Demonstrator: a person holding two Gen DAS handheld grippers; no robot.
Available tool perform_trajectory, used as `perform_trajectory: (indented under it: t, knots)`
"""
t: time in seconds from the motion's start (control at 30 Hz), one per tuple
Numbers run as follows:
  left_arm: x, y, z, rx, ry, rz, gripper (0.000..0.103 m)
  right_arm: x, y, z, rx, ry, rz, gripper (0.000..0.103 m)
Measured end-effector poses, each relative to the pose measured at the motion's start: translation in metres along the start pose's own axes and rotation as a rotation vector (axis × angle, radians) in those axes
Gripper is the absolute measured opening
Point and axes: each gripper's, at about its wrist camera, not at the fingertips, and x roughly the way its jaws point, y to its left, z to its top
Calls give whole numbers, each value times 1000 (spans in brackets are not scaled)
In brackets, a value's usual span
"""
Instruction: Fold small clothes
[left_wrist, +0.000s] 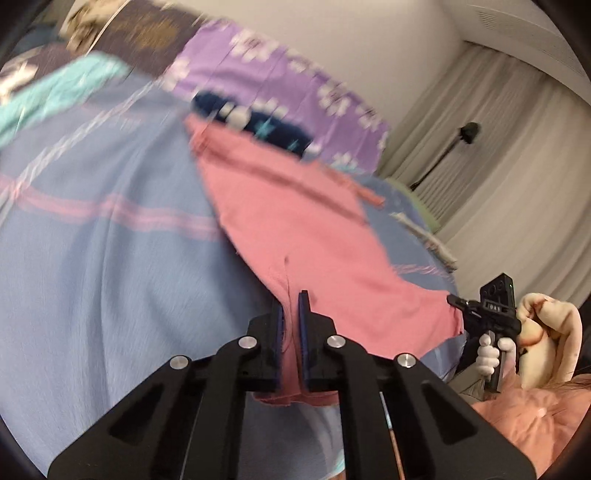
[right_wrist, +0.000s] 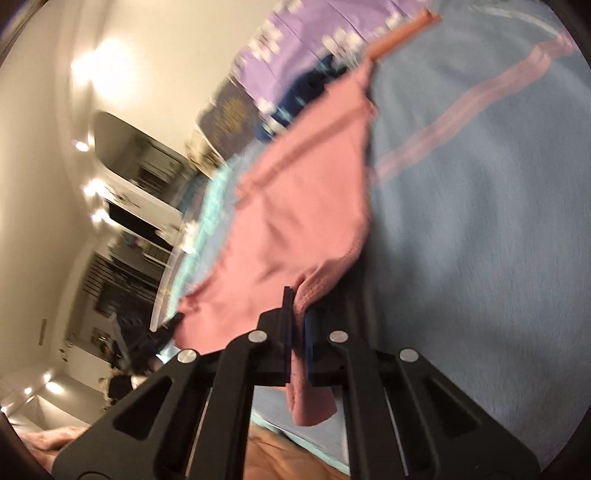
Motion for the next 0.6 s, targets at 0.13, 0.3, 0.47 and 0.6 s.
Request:
perform_trajectory:
  t: [0.13,0.3,0.47,0.6]
  knots:
    - [-20,-29,19,68,-73,-52,7,-32,32,16,-74,-103,71,2]
    - [-58,-56,15,120,-139,-85,7,-80,66,12,-168,-212,90,2]
    - [-71,-73,-1,153,-108,-37,7,-104,73,5,-229,-235,-50,2]
    - [-53,-68,0,131,-73,-36,7,-78,51,6,-159,-175,-53,2]
